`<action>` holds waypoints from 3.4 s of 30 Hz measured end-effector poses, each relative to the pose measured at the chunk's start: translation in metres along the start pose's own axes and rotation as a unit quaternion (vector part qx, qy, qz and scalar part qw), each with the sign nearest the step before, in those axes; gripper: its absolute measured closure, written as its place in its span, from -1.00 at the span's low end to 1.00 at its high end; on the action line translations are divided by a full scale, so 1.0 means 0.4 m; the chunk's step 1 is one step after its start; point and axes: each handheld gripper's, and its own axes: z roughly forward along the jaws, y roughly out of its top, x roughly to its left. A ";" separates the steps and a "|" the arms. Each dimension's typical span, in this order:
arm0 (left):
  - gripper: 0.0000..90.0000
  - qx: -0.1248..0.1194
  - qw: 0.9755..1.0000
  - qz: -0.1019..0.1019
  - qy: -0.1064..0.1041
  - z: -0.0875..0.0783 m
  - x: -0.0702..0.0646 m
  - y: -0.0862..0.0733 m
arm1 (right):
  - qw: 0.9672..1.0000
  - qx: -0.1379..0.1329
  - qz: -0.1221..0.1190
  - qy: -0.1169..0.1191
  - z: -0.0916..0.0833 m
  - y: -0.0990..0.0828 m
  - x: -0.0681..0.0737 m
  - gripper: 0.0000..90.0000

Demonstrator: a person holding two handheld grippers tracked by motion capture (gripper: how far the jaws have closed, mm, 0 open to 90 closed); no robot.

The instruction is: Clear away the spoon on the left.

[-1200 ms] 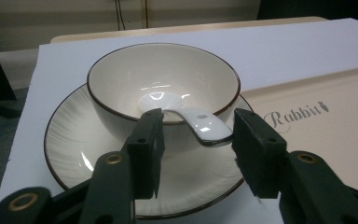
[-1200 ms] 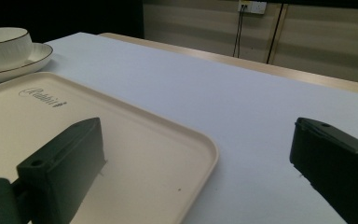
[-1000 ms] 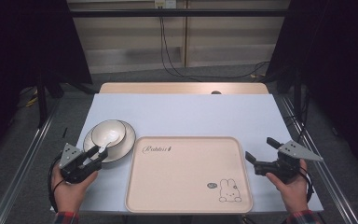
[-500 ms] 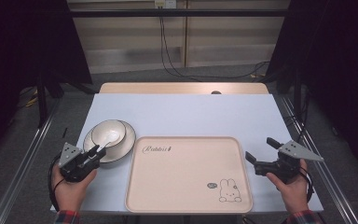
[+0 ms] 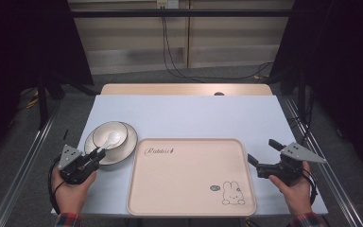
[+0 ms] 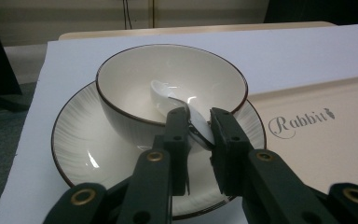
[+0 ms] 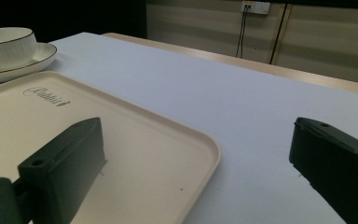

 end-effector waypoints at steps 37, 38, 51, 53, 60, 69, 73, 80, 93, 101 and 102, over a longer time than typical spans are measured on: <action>0.88 -0.065 0.998 -0.011 0.008 0.026 0.005 0.048 | 1.000 0.011 -0.021 0.011 -0.008 -0.007 0.009 -0.94; 0.88 -0.066 0.998 -0.011 0.011 0.028 0.003 0.051 | 1.000 0.011 -0.022 0.011 -0.008 -0.008 0.009 -0.94; 0.88 -0.099 0.995 -0.021 0.019 0.069 0.017 0.089 | 1.000 0.011 -0.018 0.014 -0.014 -0.011 0.010 -0.93; 0.88 -0.104 0.994 -0.028 0.021 0.078 0.019 0.095 | 1.000 0.009 -0.016 0.014 -0.013 -0.012 0.011 -0.93; 0.89 -0.108 0.993 -0.028 0.022 0.107 0.014 0.113 | 1.000 0.009 -0.015 0.017 -0.011 -0.012 0.008 -0.93; 0.89 -0.112 0.993 -0.041 0.024 0.139 0.024 0.130 | 1.000 0.009 -0.021 0.019 -0.012 -0.012 0.011 -0.94; 0.89 -0.111 0.993 -0.042 0.027 0.151 0.024 0.134 | 1.000 0.006 -0.014 0.014 -0.014 -0.012 0.008 -0.94; 0.89 -0.109 0.992 -0.048 0.028 0.170 0.025 0.146 | 1.000 0.007 -0.012 0.009 -0.018 -0.016 0.012 -0.97; 0.90 -0.106 0.993 -0.052 0.021 0.191 0.030 0.152 | 1.000 0.009 -0.013 0.014 -0.011 -0.021 0.017 -0.98; 0.90 -0.101 0.993 -0.053 0.015 0.184 0.028 0.158 | 1.000 0.007 -0.012 0.016 -0.013 -0.021 0.014 -0.98; 0.90 -0.101 0.993 -0.053 0.015 0.184 0.028 0.158 | 1.000 0.007 -0.012 0.016 -0.013 -0.021 0.014 -0.98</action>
